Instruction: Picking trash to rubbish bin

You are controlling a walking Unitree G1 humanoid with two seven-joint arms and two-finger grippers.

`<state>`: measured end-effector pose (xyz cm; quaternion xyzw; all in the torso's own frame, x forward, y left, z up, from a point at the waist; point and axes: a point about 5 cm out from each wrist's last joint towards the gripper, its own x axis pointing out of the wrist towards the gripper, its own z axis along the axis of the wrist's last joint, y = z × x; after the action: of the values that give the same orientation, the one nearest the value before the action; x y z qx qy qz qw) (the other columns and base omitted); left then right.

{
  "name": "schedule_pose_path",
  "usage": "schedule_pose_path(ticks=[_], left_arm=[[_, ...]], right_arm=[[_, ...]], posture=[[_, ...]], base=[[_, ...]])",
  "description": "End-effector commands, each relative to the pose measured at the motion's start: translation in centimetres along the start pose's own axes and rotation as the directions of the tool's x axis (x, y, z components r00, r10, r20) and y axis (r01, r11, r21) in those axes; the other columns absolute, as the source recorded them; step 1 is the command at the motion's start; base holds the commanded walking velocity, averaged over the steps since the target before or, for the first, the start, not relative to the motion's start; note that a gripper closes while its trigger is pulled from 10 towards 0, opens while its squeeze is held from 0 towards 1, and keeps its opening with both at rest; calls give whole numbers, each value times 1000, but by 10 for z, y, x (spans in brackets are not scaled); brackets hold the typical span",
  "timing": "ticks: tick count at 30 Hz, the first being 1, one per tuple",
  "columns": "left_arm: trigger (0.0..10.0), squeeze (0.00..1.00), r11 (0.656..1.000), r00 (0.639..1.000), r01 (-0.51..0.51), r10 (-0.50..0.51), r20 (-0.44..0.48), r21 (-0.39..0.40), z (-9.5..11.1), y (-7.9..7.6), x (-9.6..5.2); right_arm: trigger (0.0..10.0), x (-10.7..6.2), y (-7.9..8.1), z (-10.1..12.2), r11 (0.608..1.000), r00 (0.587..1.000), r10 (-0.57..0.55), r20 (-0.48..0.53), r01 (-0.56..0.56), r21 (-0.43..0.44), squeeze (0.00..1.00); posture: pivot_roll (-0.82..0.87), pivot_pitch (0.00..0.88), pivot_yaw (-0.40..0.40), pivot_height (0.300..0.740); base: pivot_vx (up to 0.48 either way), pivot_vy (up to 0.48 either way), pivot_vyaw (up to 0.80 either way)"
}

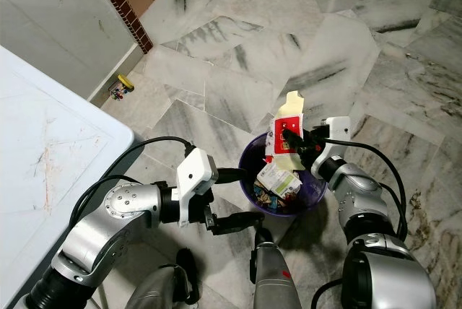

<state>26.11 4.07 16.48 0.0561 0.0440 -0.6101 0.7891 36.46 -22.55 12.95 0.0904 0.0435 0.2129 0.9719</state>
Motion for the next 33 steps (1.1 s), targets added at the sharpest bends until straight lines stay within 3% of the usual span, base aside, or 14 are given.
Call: schedule_pose_path(ticks=[1, 21, 22, 27, 33], left_arm=[[10000, 0, 1000, 1000, 8, -8, -12, -25, -5, -2, -1], [10000, 0, 1000, 1000, 3, -3, -2, -23, -3, 2, 1], [10000, 0, 1000, 1000, 0, 0, 1, -21, -3, 3, 2], [10000, 0, 1000, 1000, -6, 7, 14, -17, 0, 5, 3], [10000, 0, 997, 992, -74, 71, 102, 27, 28, 23, 6]], right_arm=[[10000, -4, -1, -10, 1000, 999, -2, -35, 3, 23, 1000], [10000, -8, -7, -8, 1000, 999, -22, -43, 23, 6, 992], [10000, -8, -8, -7, 1000, 999, -30, -33, 30, 3, 0], [10000, -9, -10, -1, 999, 999, -44, 6, 44, -6, 0], [10000, -13, -15, 28, 994, 980, -83, 183, 94, -52, 0]], posture=[[-84, 471, 120, 740], [-90, 470, 120, 740], [-91, 470, 121, 740], [-94, 457, 116, 740], [-105, 426, 102, 740]], base=[[0, 0, 0], [0, 0, 0], [0, 0, 0], [0, 0, 0], [0, 0, 0]])
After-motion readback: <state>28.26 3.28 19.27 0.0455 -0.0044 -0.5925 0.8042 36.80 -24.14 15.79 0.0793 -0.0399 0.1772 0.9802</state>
